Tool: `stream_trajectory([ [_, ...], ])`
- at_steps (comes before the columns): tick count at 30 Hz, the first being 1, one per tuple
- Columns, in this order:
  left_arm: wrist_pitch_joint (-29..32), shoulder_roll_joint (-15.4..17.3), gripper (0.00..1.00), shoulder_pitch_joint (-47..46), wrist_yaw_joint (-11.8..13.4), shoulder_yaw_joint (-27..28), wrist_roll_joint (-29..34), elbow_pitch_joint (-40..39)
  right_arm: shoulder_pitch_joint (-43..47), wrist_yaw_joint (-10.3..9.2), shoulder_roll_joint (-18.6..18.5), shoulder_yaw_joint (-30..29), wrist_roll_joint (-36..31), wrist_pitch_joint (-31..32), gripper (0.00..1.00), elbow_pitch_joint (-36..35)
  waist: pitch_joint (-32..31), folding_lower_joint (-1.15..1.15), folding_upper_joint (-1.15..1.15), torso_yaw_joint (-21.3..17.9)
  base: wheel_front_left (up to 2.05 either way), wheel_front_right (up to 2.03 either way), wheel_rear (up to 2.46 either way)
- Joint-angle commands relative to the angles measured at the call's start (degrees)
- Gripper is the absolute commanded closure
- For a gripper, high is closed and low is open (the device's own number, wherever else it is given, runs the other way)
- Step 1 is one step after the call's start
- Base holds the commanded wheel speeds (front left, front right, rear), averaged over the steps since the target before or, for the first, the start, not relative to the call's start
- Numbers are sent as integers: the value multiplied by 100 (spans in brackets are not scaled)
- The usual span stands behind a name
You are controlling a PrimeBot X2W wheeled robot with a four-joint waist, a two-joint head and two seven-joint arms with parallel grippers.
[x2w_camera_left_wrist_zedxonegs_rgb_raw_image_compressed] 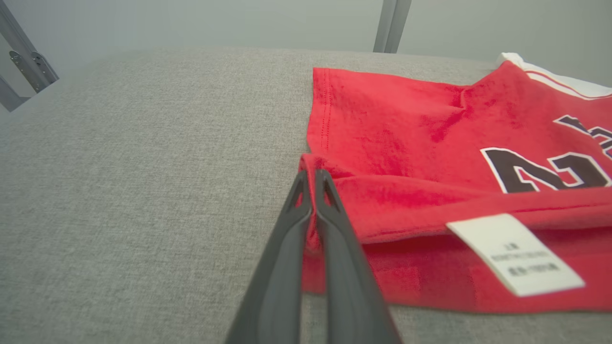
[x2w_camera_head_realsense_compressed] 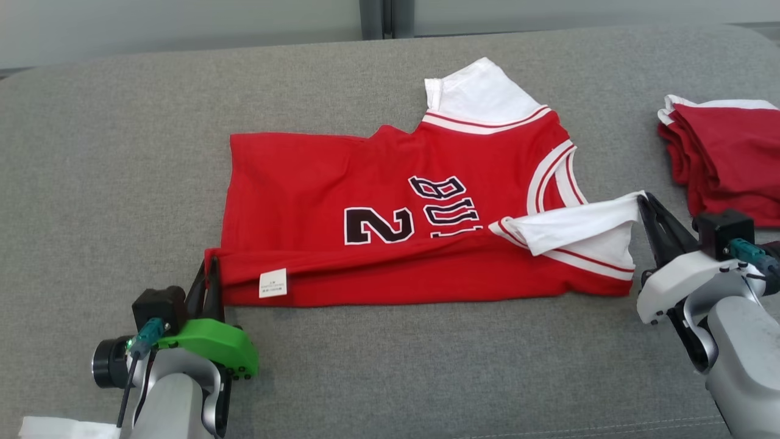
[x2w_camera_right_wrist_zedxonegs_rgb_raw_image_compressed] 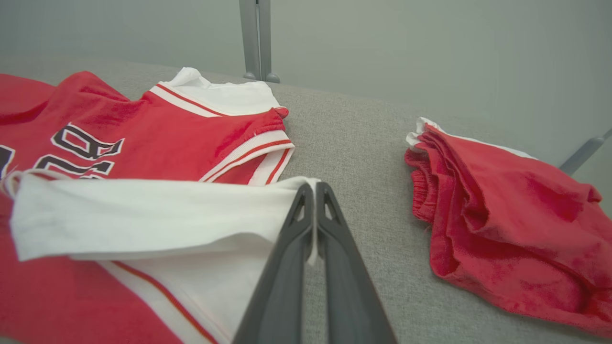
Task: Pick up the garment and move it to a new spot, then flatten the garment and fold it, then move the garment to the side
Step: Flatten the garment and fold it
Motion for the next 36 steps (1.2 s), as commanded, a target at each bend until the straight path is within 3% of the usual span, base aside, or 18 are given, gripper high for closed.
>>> stream_trajectory([
  [1,2,43,100,-139,37,1,-26,24,-114,-14,1,8,-49,2,100,51,219,0,0,64,0,0,0],
  [7,2,43,100,-446,114,-118,-34,150,-535,-14,15,50,-193,2,100,306,445,0,0,123,0,0,0],
  [8,2,41,73,-498,122,-149,12,144,-587,-14,25,18,-227,2,85,359,474,0,0,129,0,0,0],
  [9,2,43,28,-528,132,-152,-9,118,-627,-14,48,11,-260,2,29,423,492,0,0,136,0,0,0],
  [10,2,43,0,-545,155,-158,-27,61,-691,-14,98,-28,-275,2,0,420,507,0,0,138,0,0,0],
  [14,2,38,0,-514,285,-106,17,-334,-785,-14,193,-479,-420,2,0,92,540,0,0,135,0,0,0],
  [19,3,35,0,-185,381,-84,31,-775,-292,-13,398,-993,-676,2,0,-435,459,0,0,151,0,0,0],
  [28,2,38,0,374,429,-89,10,-977,689,-13,567,-801,-422,2,0,-504,255,0,0,77,0,0,0],
  [36,2,39,0,586,407,-148,-18,-989,959,-13,718,-812,-210,2,0,-147,276,0,0,88,0,0,0],
])
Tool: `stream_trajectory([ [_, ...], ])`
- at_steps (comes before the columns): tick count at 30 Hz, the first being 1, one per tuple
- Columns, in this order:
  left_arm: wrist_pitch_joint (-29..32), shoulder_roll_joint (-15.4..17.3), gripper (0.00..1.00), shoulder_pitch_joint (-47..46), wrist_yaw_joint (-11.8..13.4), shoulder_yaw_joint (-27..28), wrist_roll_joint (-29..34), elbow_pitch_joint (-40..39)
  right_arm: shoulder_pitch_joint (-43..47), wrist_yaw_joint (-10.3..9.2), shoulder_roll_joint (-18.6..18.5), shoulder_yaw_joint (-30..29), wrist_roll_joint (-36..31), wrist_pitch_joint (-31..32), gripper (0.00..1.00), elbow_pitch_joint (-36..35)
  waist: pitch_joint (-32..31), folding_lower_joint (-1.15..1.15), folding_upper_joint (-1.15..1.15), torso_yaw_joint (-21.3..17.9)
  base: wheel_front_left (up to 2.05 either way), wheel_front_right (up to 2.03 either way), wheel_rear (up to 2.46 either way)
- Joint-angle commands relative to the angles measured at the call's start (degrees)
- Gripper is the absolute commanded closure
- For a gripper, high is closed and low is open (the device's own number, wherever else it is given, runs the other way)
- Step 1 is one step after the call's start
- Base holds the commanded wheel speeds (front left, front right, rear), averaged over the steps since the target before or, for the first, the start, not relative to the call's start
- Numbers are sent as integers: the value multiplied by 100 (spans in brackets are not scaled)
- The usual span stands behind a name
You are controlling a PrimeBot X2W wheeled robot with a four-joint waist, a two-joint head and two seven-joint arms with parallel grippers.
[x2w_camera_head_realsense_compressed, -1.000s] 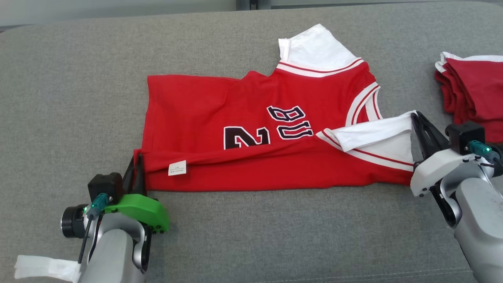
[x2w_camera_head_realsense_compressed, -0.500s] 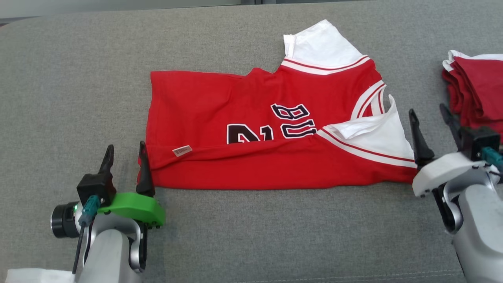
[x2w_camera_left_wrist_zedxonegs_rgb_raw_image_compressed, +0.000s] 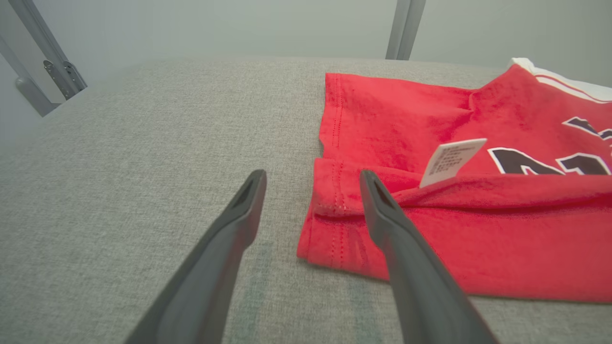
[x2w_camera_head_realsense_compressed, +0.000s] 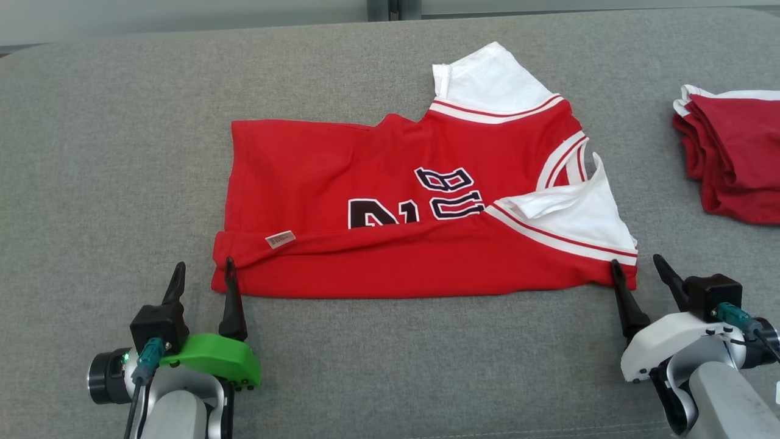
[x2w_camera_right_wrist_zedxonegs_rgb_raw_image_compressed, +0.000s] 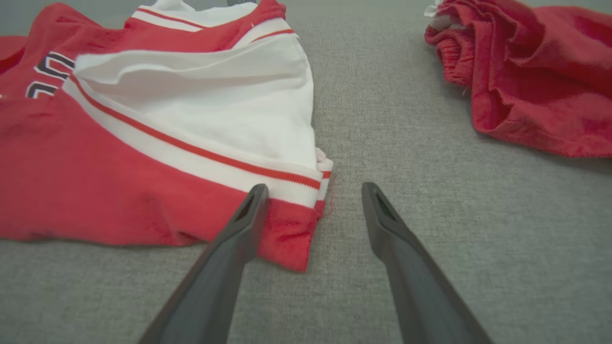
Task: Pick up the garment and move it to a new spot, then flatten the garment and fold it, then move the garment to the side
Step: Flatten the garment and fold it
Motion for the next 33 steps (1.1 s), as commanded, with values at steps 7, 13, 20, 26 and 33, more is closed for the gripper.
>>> stream_trajectory([
  [7,2,33,0,-94,-35,-55,27,11,-246,-12,81,143,71,10,0,610,88,0,0,143,0,0,0],
  [13,2,32,0,-171,-51,-89,-23,36,-403,-10,44,403,238,31,100,962,115,0,0,216,0,0,0],
  [20,2,33,0,-155,-204,-137,-161,181,-490,-17,-222,431,438,9,100,677,69,0,0,179,0,0,0],
  [26,2,35,0,-291,-403,-159,-225,704,-601,-13,-246,477,500,3,100,350,99,0,0,76,0,0,0],
  [33,3,31,0,-579,-505,-130,-330,1237,-667,-12,-217,592,520,3,100,240,228,0,0,3,0,0,0],
])
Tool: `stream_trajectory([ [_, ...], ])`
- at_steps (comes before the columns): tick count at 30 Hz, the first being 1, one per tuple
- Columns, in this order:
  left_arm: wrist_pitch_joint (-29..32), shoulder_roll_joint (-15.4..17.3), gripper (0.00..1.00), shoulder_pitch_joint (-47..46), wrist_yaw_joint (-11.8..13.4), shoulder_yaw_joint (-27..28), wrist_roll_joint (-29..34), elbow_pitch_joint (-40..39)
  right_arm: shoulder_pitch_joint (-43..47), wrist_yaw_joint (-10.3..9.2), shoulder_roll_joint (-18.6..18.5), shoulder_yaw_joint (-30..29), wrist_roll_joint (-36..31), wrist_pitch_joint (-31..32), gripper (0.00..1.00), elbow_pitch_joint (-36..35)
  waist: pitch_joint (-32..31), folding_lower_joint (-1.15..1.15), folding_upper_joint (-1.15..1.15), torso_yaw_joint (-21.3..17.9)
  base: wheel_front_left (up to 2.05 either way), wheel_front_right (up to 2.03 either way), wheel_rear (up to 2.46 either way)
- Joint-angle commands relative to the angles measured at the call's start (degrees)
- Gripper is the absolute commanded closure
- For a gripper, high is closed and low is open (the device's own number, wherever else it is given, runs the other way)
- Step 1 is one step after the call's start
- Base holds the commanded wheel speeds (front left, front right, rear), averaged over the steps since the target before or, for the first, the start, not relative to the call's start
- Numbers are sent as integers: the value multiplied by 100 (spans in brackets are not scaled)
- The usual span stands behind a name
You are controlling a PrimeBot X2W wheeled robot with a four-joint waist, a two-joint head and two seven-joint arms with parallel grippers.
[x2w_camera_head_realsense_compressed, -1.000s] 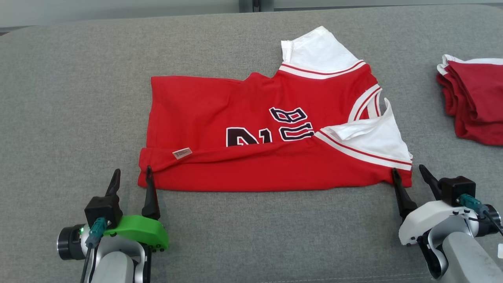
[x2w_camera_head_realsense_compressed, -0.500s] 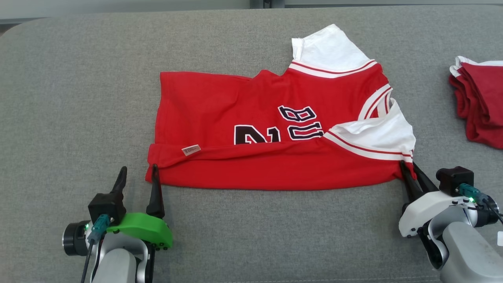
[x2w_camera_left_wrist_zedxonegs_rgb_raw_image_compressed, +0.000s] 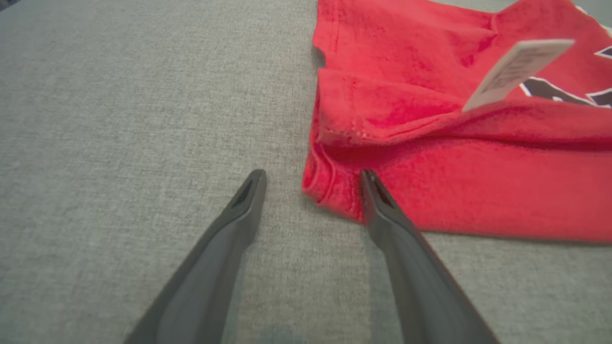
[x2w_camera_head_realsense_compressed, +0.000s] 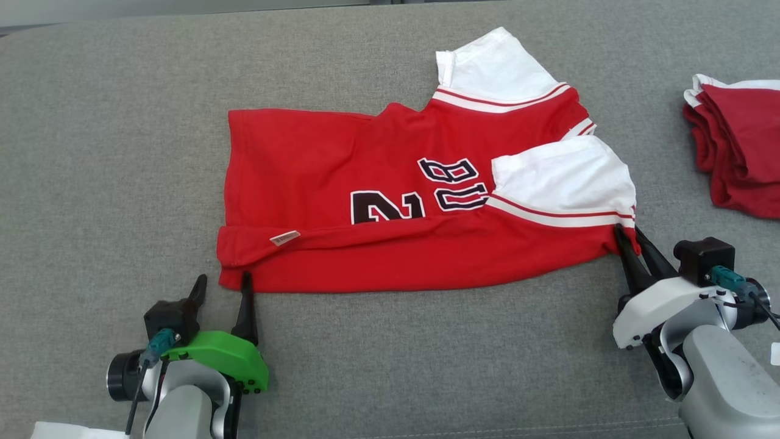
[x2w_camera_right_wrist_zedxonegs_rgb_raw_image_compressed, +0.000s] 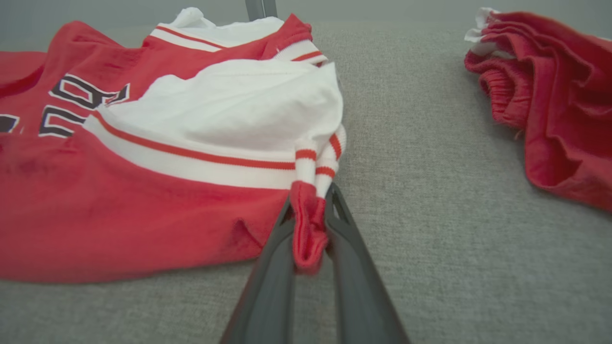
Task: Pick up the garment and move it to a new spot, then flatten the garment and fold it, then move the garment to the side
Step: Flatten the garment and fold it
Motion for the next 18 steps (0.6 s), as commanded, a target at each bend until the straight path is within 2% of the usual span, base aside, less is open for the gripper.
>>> stream_trajectory([
  [1,5,29,0,-168,-48,-5,-37,99,-47,-12,-24,21,69,4,100,-27,37,0,0,-32,0,0,0],
  [2,5,29,19,-188,-62,-13,-40,153,-52,-12,-29,30,66,4,100,-33,44,0,0,-41,0,0,0],
  [3,5,29,53,-203,-87,-18,-76,187,-58,-12,-37,28,68,4,100,-39,51,0,0,-49,0,0,0],
  [4,5,29,97,-219,-110,-25,-121,237,-63,-12,-39,29,70,4,100,-46,52,0,0,-57,0,0,0],
  [5,10,29,100,-239,-142,-39,-162,287,-66,-13,-40,24,74,4,100,-52,53,0,0,-64,0,0,0],
  [12,11,28,100,-367,-357,-178,-531,562,-39,-13,9,-64,50,4,100,-91,32,0,0,-53,0,0,0],
  [18,4,33,100,-511,-421,-125,-538,69,-120,-12,37,-124,48,4,100,-145,17,0,0,4,0,0,0],
])
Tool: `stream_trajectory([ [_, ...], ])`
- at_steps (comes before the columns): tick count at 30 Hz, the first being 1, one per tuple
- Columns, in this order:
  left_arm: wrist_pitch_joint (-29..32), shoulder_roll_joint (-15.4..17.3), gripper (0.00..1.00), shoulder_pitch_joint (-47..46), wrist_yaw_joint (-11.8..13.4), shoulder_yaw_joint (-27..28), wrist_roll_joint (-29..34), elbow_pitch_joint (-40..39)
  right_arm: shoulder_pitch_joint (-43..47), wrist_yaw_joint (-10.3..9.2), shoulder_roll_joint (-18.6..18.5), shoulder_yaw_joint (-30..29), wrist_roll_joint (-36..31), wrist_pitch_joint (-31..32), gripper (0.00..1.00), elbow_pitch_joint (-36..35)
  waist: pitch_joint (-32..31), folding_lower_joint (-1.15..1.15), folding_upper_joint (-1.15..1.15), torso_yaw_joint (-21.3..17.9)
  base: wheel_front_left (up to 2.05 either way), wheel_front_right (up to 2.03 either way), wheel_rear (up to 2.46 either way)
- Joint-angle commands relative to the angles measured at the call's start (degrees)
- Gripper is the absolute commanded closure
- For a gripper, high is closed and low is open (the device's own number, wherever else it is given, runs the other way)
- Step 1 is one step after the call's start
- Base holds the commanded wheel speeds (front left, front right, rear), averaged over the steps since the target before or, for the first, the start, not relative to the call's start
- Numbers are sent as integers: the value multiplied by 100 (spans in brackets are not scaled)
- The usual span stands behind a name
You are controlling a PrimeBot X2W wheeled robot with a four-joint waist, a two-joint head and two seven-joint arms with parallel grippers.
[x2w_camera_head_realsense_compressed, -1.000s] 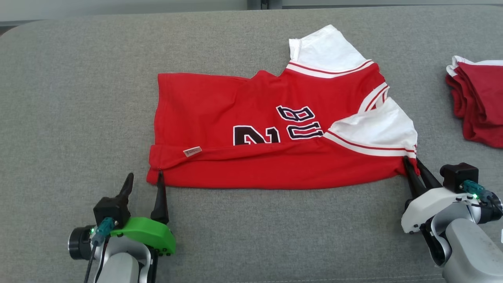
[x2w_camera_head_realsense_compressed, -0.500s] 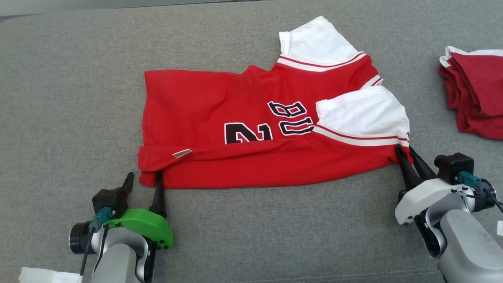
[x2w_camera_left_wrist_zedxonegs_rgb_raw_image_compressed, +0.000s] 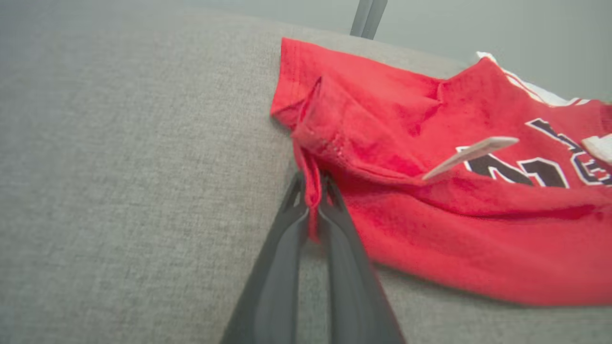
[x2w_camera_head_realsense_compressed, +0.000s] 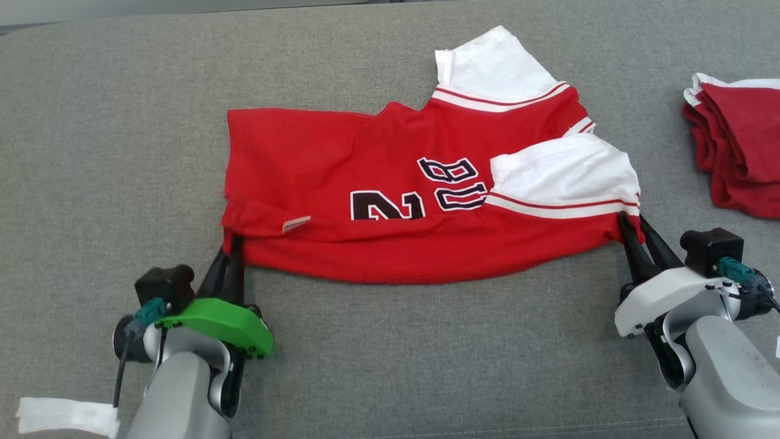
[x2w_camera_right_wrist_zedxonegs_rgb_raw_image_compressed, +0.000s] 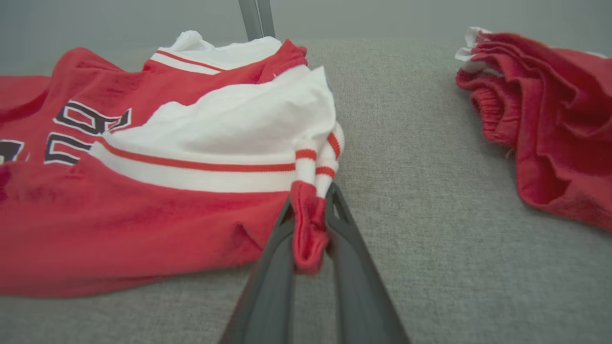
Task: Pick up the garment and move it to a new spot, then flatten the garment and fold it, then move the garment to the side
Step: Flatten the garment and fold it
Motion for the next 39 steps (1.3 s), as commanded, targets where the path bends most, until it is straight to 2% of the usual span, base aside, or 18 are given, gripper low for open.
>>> stream_trajectory([
  [1,3,40,100,-94,-4,58,49,-128,-97,-14,-3,-39,14,2,100,-43,-32,0,0,22,0,0,0],
  [7,3,37,100,6,-33,190,164,-469,-111,-13,81,-122,-23,2,100,7,-440,0,0,38,0,0,0],
  [19,2,39,100,780,-42,522,346,221,555,-14,308,-50,62,3,100,337,-1557,0,0,-133,0,0,0],
  [28,2,43,100,1404,-41,657,493,516,1202,-14,386,-17,152,3,100,371,-1867,0,0,-136,0,0,0],
  [38,3,50,100,1733,-6,829,472,608,1579,-15,289,24,202,3,100,346,-1877,0,0,-61,0,0,0],
  [39,3,51,74,1715,24,840,486,586,1581,-15,292,17,209,3,71,333,-1856,0,0,-53,0,0,0],
])
